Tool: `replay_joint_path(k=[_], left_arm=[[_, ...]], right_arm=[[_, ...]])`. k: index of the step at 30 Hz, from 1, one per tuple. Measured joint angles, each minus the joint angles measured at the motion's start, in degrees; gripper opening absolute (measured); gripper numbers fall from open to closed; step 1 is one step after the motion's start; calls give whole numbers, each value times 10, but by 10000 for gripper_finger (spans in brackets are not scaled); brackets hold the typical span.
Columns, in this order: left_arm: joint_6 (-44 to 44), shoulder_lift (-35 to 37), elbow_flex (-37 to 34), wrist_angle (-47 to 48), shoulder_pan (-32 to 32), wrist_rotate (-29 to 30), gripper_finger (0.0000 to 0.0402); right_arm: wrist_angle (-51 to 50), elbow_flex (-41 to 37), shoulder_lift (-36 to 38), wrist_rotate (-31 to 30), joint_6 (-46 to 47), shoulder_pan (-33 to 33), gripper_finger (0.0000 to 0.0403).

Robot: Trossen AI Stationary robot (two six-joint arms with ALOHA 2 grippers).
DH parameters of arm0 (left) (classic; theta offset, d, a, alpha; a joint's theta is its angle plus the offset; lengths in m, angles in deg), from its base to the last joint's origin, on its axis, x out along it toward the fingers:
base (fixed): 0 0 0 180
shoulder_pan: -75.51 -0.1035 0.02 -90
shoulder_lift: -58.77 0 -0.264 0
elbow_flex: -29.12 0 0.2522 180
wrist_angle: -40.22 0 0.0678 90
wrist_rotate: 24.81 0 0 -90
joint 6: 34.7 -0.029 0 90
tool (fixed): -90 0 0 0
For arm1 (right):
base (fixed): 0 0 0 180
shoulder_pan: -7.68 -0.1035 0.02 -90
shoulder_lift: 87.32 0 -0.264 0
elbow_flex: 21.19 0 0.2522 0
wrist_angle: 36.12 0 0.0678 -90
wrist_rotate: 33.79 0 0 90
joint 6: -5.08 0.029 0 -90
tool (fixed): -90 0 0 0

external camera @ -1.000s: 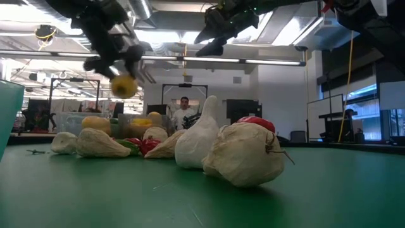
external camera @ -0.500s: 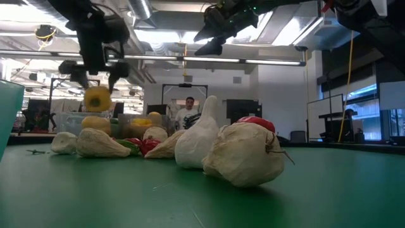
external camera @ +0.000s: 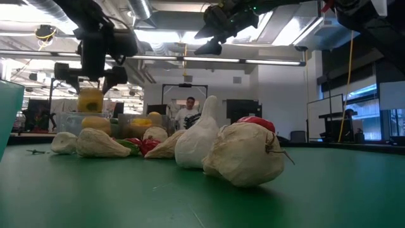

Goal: Sort produce into baskets
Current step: Put the yellow bell pepper into the transparent bin

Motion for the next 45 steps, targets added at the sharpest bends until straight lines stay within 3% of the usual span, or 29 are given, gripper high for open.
replay_joint_path(k=[4, 14, 33, 39, 45], left_arm=[[38, -37, 0, -19, 0, 5, 301], [27, -88, 0, -36, -4, -34, 302], [-177, -30, 0, -77, -19, -65, 302], [-247, -28, 0, -112, -35, -138, 304], [-276, -28, 0, -120, -45, -187, 345]], right_arm=[[0, 0, 0, 10, 0, 1, 385], [-9, 0, 0, 31, 0, 1, 385], [-8, 0, 0, 60, -15, 0, 385], [-8, 0, 0, 60, -19, 0, 385], [-8, 0, 0, 60, -19, 0, 385]])
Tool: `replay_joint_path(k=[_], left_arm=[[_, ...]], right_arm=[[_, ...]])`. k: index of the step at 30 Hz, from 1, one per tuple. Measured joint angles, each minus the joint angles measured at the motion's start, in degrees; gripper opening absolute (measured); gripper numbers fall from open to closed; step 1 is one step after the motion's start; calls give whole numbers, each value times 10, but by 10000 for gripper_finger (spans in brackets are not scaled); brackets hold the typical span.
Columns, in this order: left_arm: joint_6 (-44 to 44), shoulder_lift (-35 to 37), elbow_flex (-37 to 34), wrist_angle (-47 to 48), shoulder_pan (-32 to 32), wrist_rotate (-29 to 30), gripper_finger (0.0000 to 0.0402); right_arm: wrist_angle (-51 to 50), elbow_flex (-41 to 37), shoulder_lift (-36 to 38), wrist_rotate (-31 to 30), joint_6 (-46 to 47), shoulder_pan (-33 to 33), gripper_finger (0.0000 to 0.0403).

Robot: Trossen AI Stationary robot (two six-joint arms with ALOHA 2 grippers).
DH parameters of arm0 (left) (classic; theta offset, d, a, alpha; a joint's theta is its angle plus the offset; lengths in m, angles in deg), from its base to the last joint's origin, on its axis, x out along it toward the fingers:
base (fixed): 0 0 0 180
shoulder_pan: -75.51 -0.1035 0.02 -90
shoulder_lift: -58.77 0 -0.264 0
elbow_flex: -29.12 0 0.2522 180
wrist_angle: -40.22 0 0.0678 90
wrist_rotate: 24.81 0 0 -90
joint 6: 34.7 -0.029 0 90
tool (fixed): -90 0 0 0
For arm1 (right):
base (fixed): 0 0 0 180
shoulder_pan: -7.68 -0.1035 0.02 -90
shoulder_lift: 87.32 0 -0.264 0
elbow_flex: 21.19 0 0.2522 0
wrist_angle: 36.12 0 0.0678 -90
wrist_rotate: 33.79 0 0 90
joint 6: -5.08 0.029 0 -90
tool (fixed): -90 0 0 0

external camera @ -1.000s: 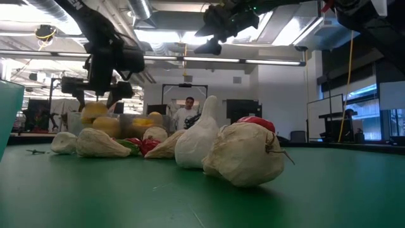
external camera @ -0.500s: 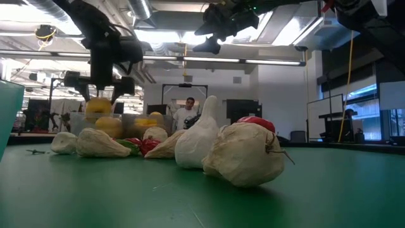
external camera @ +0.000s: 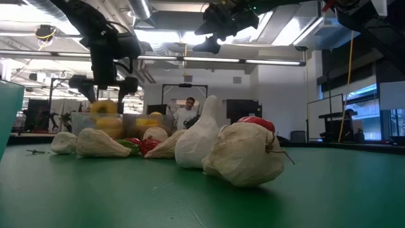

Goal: Sort produce into baskets
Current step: Put the yellow bell pepper into the transparent bin

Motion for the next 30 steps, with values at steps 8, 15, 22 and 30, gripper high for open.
replay_joint_path(k=[8, 15, 22, 30], left_arm=[[5, 0, 0, -3, -5, -2, 375], [-10, 0, 23, 1, -5, -9, 377], [-41, 20, 56, 10, -8, -8, 377], [-16, 66, 58, 35, 21, -126, 377]], right_arm=[[-2, 0, 0, 0, 0, 0, 385], [-3, 0, 0, 0, 0, 0, 385], [-2, 0, 0, 0, -5, 0, 385], [-32, 0, 0, 89, -9, -1, 385]])
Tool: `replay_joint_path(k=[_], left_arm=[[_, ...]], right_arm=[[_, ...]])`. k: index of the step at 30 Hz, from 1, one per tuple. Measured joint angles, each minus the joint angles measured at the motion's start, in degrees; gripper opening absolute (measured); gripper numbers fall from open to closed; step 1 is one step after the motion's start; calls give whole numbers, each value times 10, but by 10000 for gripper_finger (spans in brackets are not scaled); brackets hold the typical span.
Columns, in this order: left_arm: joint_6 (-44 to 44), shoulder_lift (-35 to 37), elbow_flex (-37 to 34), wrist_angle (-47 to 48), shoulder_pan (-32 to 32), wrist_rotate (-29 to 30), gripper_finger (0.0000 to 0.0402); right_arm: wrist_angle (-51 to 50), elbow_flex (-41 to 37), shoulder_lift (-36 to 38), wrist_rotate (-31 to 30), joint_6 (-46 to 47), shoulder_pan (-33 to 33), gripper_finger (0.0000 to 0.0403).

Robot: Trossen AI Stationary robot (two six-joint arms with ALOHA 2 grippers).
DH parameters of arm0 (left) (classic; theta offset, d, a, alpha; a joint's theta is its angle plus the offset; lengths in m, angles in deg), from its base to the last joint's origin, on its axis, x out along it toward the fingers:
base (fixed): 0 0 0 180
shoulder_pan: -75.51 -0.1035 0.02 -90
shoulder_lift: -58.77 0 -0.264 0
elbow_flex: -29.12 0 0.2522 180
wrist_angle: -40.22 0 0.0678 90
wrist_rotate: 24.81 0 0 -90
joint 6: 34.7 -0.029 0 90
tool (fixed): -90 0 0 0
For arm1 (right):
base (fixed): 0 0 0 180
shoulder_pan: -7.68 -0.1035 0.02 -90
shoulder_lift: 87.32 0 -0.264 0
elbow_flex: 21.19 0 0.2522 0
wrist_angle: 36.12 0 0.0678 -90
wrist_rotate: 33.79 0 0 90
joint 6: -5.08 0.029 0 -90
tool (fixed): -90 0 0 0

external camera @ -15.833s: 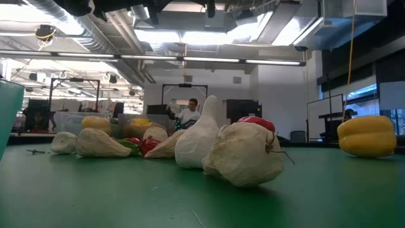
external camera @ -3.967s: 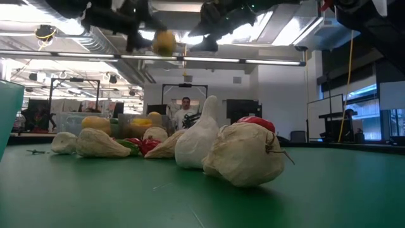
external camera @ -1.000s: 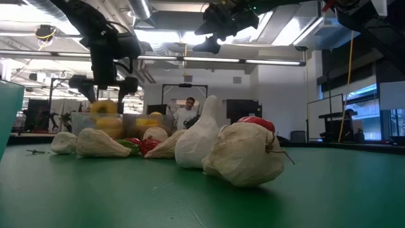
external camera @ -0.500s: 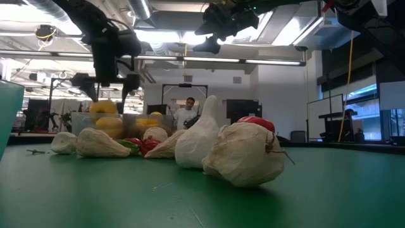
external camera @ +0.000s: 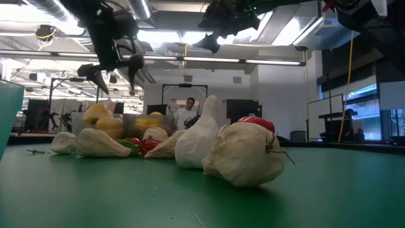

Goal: Sort produce into baskets
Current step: Put the yellow bell pepper into the transparent bin

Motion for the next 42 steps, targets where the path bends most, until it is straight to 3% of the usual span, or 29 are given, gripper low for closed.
replay_joint_path(k=[3, 9, 13, 18, 27, 42], left_arm=[[18, 14, 0, 37, 33, -35, 377], [111, 19, 0, 127, 101, -36, 377], [142, 19, -3, 147, 136, 16, 377], [159, 19, -15, 173, 115, 59, 377], [144, 18, -50, 77, 88, 35, 377], [74, -45, -51, 46, 32, 55, 377]], right_arm=[[-3, 0, 0, -1, 0, -1, 385], [0, 0, 0, -5, -1, 0, 385], [0, 0, 0, -5, -1, 0, 385], [1, 0, 0, -5, -1, 0, 385], [2, 0, 0, -6, -1, 1, 385], [3, 0, 0, -11, -12, 1, 385]])
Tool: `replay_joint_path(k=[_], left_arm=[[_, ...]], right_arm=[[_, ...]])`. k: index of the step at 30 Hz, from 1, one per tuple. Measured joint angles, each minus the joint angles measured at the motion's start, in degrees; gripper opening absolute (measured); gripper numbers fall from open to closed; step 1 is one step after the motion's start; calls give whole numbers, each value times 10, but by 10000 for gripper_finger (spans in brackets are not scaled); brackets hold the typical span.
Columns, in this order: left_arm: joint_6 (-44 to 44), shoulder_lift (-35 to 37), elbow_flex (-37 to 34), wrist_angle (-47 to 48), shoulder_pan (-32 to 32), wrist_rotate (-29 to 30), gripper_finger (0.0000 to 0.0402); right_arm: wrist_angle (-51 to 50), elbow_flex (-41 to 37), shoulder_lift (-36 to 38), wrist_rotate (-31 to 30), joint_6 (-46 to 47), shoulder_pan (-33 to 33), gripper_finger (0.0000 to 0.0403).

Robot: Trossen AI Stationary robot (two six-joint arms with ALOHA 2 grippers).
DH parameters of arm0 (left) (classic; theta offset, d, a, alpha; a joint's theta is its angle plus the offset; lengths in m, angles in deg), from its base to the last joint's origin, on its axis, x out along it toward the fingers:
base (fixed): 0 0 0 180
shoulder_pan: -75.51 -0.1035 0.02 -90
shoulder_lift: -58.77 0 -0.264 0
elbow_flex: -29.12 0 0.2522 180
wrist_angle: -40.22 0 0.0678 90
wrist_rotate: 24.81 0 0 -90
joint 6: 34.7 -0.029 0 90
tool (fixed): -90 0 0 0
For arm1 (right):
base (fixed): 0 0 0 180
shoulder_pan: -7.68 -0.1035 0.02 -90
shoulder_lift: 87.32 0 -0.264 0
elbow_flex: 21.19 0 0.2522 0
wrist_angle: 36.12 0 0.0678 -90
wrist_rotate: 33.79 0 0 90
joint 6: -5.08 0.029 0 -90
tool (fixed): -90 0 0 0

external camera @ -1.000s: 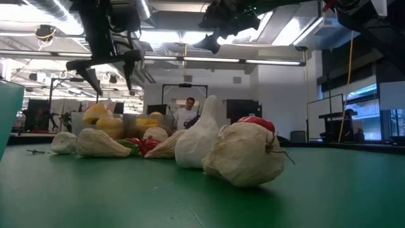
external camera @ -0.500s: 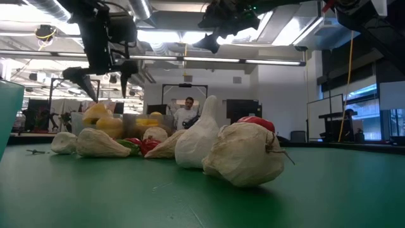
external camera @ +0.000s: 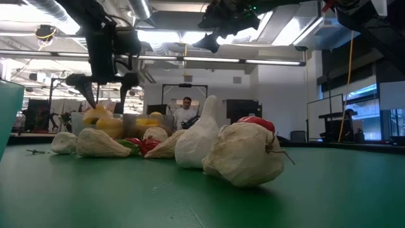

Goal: Sort produce into baskets
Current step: Put the yellow bell pepper into the transparent bin

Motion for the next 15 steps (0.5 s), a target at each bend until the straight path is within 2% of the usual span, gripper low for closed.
replay_joint_path(k=[10, 13, 15], left_arm=[[-40, -7, 0, -43, -43, 63, 377], [-71, -7, 0, -85, -50, 62, 377], [-84, -1, 0, -97, -49, 42, 377]], right_arm=[[-1, 0, 0, -14, 0, 0, 385], [-1, 0, 0, -14, 0, 0, 385], [-1, 0, 0, -14, 0, 0, 385]])
